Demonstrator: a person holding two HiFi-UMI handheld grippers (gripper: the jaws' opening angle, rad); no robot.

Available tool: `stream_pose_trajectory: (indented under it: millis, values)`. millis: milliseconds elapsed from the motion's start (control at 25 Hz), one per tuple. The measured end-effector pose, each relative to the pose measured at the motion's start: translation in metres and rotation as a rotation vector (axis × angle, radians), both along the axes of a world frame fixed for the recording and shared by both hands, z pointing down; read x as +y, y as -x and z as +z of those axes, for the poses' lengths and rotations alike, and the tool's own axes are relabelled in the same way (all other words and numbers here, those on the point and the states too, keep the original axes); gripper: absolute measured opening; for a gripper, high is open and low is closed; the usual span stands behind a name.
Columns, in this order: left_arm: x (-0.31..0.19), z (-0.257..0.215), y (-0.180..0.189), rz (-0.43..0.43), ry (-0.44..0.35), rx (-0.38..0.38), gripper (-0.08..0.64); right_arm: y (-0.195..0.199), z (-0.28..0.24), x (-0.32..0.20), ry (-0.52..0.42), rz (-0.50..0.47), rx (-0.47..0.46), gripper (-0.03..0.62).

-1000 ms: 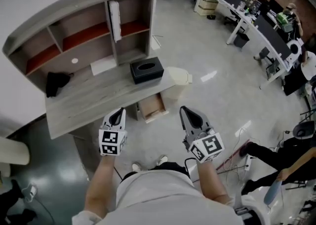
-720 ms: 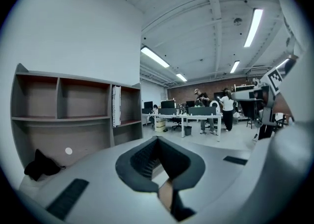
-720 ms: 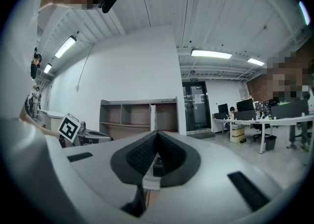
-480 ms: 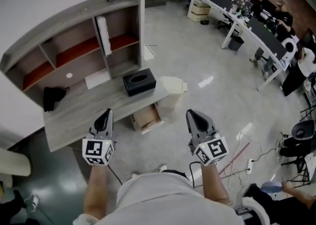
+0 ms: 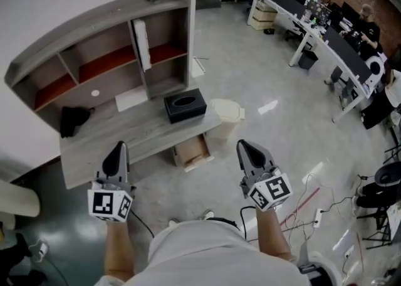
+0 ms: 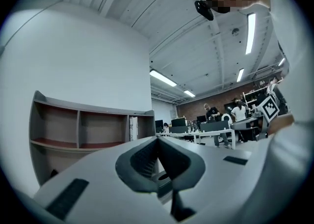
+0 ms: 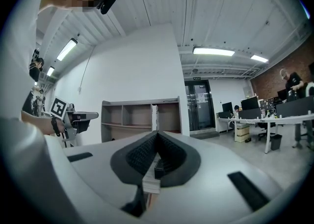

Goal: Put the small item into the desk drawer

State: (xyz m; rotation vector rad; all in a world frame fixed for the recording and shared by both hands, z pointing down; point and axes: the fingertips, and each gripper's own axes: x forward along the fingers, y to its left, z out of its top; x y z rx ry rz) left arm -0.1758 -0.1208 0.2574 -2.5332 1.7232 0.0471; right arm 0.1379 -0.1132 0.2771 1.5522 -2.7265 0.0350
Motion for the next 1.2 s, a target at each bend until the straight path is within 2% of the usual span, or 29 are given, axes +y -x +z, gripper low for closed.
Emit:
stream_pose_trajectory:
  millis: [200, 440, 640, 1000, 1200]
  values:
    - [0.019, -0.001, 0.029, -0.070, -0.050, -0.020, 0.017, 0.008, 0.002, -0.007, 0.015, -0.003, 0.000, 0.023]
    - [0.041, 0.019, 0.064, -0.176, -0.026, -0.010, 0.017, 0.012, 0.009, -0.009, 0.041, 0.000, 0.016, 0.023]
    - [0.062, 0.032, 0.084, -0.268, 0.000, 0.046, 0.017, 0.012, 0.016, -0.005, 0.064, 0.004, 0.043, 0.023]
    - [0.062, 0.042, 0.058, -0.187, 0.034, 0.057, 0.017, 0.023, 0.013, -0.001, 0.066, 0.010, 0.051, 0.023]
    - [0.069, 0.037, 0.066, -0.171, 0.020, 0.052, 0.017, 0.036, 0.014, 0.010, 0.067, 0.008, 0.045, 0.023]
